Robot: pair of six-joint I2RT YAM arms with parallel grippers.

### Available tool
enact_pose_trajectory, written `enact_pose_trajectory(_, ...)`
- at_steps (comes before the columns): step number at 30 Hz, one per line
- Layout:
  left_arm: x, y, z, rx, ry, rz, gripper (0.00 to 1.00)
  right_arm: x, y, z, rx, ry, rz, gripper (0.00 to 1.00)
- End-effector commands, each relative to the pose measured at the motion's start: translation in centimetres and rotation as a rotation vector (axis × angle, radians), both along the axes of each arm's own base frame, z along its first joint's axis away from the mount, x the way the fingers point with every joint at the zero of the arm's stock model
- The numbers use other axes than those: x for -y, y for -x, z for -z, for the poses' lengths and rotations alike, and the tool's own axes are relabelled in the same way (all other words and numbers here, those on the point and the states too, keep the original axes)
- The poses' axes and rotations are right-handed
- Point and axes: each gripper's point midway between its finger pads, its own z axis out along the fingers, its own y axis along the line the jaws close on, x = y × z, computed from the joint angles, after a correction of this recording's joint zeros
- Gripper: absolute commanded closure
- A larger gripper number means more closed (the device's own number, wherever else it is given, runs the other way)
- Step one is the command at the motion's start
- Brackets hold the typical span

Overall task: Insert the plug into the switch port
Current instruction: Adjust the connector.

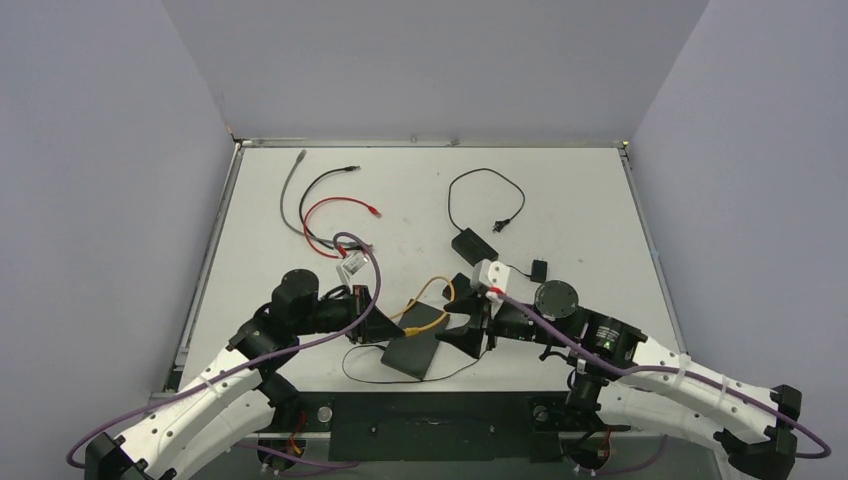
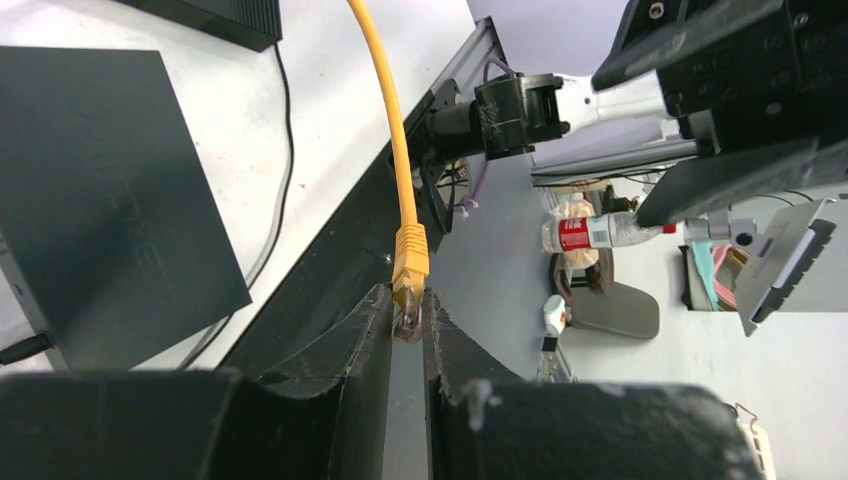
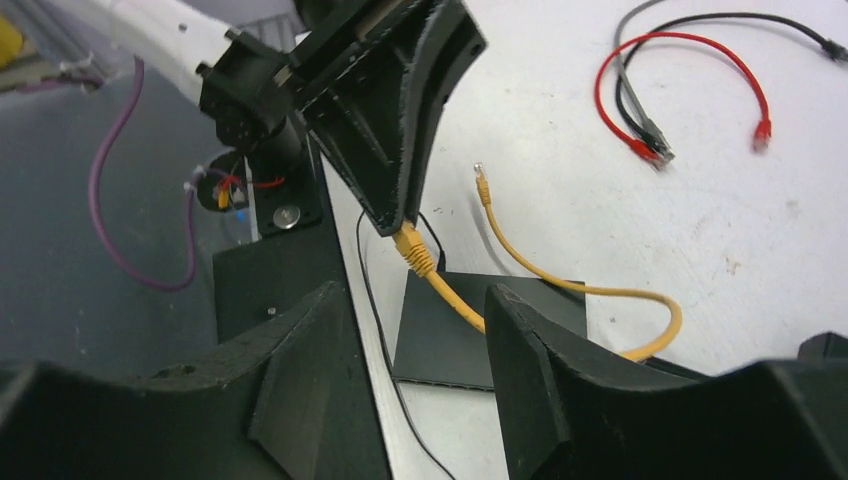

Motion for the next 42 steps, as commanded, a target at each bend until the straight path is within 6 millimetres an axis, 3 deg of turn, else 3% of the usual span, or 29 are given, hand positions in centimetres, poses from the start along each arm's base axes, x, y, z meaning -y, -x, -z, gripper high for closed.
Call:
enact_pose_trajectory(1,0.5,1.0,-1.9,-0.001,0.059,0.065,1.0,-1.4,0.9,-1.8,0.261,0.025,-0.102,0.49)
enact_pose_trajectory(15,0.4,2.5,-1.1,-0.065,0.07,0.132,1.0,-3.7,1.3,1.2,0.586,0.219,-0.178,0.47)
enact_pose_trajectory(27,0.6,2.7,-1.0,-0.11,0.095,0.142,1.0,-4.8,2.9,2.7,0.698,0.28,-0.218,0.53)
enact_pose_trajectory(42,0.8,2.9,-1.3,-0.143,0.14,0.143,1.0,-5.3,3.1,5.2,0.767,0.393,-0.22,0.63)
